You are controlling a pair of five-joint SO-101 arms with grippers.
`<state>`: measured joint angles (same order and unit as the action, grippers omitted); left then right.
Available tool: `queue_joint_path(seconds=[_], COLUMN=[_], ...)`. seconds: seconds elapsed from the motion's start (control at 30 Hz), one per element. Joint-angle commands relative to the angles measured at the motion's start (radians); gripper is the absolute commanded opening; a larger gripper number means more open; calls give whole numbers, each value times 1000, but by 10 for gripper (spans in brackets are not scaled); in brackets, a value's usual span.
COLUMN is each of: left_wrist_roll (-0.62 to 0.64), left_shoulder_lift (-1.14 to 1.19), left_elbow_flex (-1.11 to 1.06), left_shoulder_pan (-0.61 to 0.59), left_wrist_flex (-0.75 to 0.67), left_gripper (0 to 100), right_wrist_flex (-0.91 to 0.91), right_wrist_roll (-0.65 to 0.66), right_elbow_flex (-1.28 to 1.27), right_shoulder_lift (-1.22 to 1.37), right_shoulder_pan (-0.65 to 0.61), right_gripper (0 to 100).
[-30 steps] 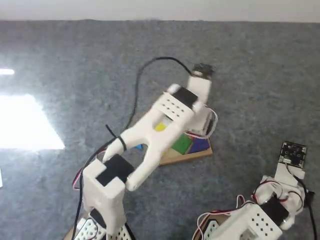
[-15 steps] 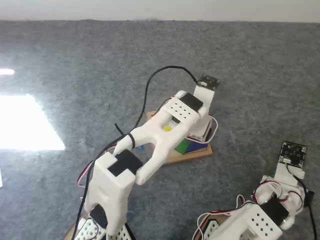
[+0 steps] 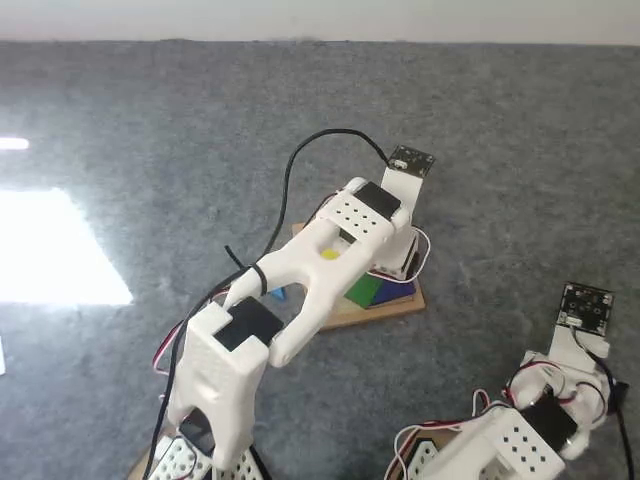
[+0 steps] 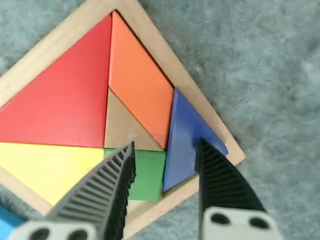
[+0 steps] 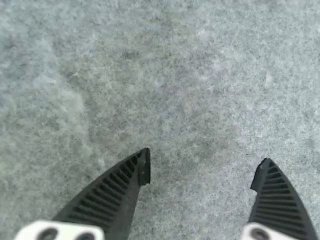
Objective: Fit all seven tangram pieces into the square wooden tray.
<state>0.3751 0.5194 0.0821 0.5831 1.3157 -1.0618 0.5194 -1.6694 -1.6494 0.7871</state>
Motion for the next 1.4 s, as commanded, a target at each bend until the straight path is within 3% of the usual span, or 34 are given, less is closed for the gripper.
queue_joint_path(seconds=[0.0, 0.2, 0.43, 0.67, 0.9, 1.37], left_wrist_roll=[-11, -11, -107, -143, -158, -155], left_shoulder_lift=[3, -143, -310, -209, -77, -64], left_elbow_flex=[-59, -131, -143, -113, -1, 24], left_shoulder_pan=[6, 5, 18, 25, 26, 26], left_wrist_flex=[31, 12, -55, -141, -137, -89], left_gripper=[169, 155, 152, 152, 152, 152], right_wrist_flex=[16, 16, 16, 16, 16, 16], right_wrist_roll=[5, 5, 5, 5, 5, 5], right_elbow_flex=[-9, -9, -9, -9, -9, -9], right_shoulder_lift=[-15, -15, -15, -15, -15, -15], right_shoulder_pan=[-8, -8, -8, -8, -8, -10], right_gripper=[329, 329, 329, 329, 329, 329])
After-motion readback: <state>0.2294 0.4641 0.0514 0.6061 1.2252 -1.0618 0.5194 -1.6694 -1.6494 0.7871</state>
